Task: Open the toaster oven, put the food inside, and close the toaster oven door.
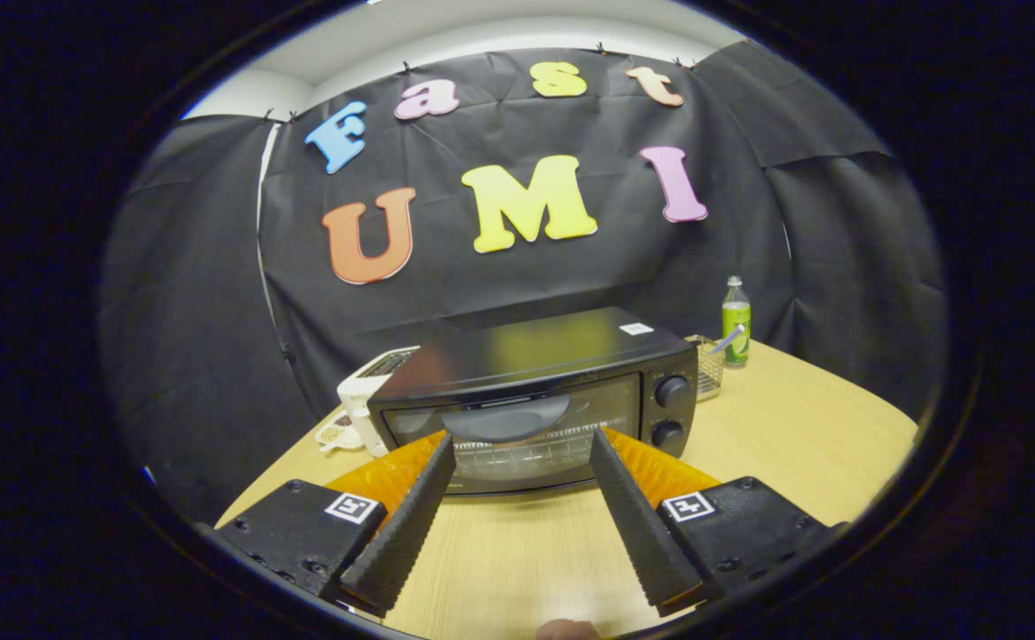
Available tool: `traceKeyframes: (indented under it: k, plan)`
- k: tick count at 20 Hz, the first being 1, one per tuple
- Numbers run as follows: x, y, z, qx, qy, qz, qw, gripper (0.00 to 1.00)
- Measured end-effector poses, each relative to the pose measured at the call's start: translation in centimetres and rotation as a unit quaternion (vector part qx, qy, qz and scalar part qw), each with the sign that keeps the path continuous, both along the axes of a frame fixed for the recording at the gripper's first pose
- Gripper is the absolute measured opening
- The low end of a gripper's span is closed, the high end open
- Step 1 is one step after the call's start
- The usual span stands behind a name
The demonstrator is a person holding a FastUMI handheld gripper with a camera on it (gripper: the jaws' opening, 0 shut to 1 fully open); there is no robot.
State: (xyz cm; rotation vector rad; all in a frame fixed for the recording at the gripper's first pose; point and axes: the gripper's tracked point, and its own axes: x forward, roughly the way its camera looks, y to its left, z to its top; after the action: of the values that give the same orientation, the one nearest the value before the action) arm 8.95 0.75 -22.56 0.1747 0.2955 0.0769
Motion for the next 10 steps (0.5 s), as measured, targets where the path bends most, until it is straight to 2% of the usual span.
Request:
traceKeyframes:
  k: [10]
  plan:
    - [-6.1,-5.0,11.4,0.01,-0.077,-0.039,0.996,1.0]
